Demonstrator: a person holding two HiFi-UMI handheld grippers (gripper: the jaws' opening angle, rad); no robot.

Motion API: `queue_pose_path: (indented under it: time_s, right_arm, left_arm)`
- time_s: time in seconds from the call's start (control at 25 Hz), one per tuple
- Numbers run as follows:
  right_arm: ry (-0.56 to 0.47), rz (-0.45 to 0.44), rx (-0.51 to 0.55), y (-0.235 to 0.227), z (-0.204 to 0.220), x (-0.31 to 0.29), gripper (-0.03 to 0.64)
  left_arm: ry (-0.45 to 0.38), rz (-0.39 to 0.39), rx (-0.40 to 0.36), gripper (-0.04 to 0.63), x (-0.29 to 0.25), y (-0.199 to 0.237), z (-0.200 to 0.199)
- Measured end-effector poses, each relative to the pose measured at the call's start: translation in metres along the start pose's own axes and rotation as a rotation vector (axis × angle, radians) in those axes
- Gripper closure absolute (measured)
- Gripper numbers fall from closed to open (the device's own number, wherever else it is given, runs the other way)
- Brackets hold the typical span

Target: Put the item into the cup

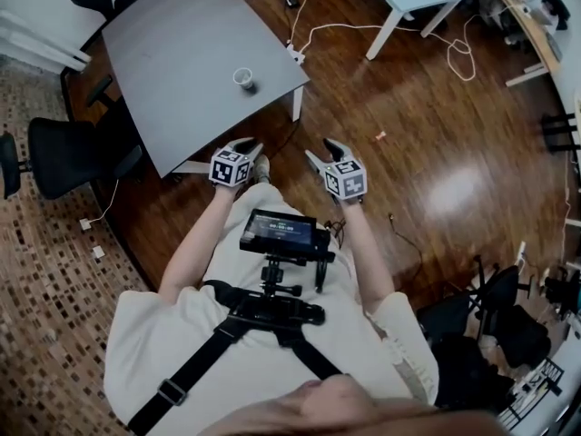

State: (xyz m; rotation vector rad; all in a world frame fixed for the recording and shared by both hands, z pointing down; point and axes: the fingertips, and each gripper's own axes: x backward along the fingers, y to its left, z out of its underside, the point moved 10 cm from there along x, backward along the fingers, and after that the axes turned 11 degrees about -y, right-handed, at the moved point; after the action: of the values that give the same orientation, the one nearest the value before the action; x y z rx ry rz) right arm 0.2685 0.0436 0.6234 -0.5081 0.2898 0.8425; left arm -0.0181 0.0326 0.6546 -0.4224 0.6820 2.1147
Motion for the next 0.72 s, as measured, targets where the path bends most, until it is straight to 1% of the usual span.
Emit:
queue_pose_path:
  time_s: [0.16, 0.32, 0.48, 0.64, 0.72]
  right_arm:
    - [-0.026, -0.001, 0.018, 0.008, 0.007, 0.025, 0.339]
    - [-0.04, -0.016, -0.001, 0.016, 0.024, 0.045, 0.339]
    - [-0.063, -0.036, 0.004, 0.029, 0.037, 0.057, 0.339]
    - [-0.067, -0.08, -0.003, 0.057, 0.048, 0.057, 0.339]
    - [-0.064, -0.088, -0.001, 0.071, 0.053, 0.057, 0.339]
  left_arm:
    - [-0.022, -0.006, -0.022, 0.506, 0.024, -0.019, 0.01]
    - [-0.032, -0.013, -0.021, 0.506, 0.041, -0.042, 0.025]
    - [-0.054, -0.016, -0.047, 0.506, 0.064, -0.068, 0.034]
    - [-0.065, -0.022, -0.018, 0.506, 0.096, -0.08, 0.055]
    - [-0.075, -0.025, -0.002, 0.506, 0.113, -0.077, 0.063]
